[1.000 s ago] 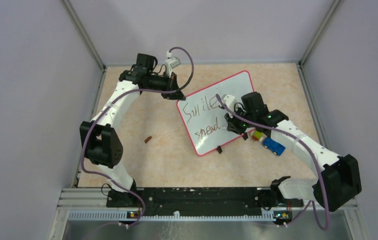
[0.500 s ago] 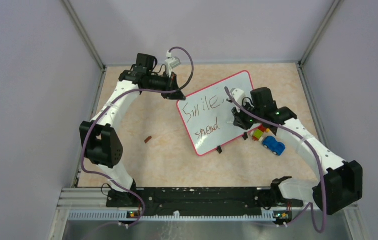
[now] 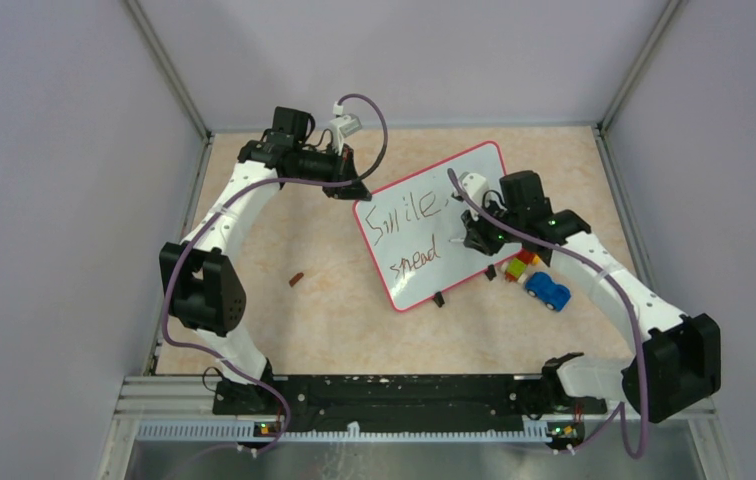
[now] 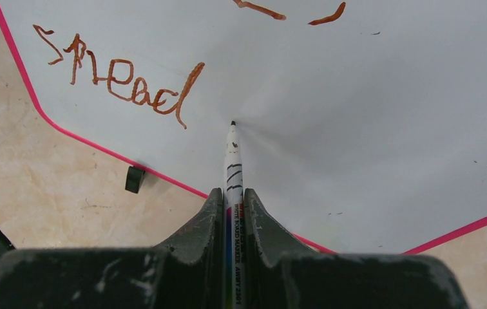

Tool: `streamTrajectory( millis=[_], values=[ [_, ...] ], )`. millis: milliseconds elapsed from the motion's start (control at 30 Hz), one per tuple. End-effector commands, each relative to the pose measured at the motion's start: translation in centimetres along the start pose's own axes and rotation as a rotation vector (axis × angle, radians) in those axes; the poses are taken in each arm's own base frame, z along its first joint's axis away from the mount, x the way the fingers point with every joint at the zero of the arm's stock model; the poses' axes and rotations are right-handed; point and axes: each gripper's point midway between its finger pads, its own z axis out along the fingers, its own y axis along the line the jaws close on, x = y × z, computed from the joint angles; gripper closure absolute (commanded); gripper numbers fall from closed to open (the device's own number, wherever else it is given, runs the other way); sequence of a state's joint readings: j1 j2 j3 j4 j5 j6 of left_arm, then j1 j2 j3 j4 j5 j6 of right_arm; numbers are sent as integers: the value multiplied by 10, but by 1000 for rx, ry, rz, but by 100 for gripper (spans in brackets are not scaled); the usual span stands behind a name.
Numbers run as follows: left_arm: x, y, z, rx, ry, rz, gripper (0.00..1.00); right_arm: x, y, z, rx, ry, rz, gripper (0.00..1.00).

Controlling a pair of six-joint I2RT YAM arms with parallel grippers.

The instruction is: Write a sentence on the whiteboard

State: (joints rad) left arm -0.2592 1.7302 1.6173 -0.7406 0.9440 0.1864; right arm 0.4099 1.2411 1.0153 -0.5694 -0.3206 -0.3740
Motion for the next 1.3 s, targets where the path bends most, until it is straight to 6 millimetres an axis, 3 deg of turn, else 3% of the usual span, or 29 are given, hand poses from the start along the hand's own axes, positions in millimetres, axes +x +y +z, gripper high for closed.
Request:
streamTrajectory(
  millis=[0, 300, 567, 1100, 1267],
  values=[
    [24, -3, 10, 13, 75, -58, 100, -20, -8, 3, 16, -52, -29, 100],
    [23, -3, 10, 13, 74, -59, 100, -27, -28, -6, 89, -57, -46, 100],
    [24, -3, 11, 14, 75, -58, 100, -28, -29, -6, 92, -58, -45, 100],
    [25, -3, 11, 18, 76, -58, 100, 28, -7, 4, 31, 53, -26, 100],
    [28, -2, 12, 19, 82, -68, 100, 22, 10, 11, -5, 40, -37, 100]
  ],
)
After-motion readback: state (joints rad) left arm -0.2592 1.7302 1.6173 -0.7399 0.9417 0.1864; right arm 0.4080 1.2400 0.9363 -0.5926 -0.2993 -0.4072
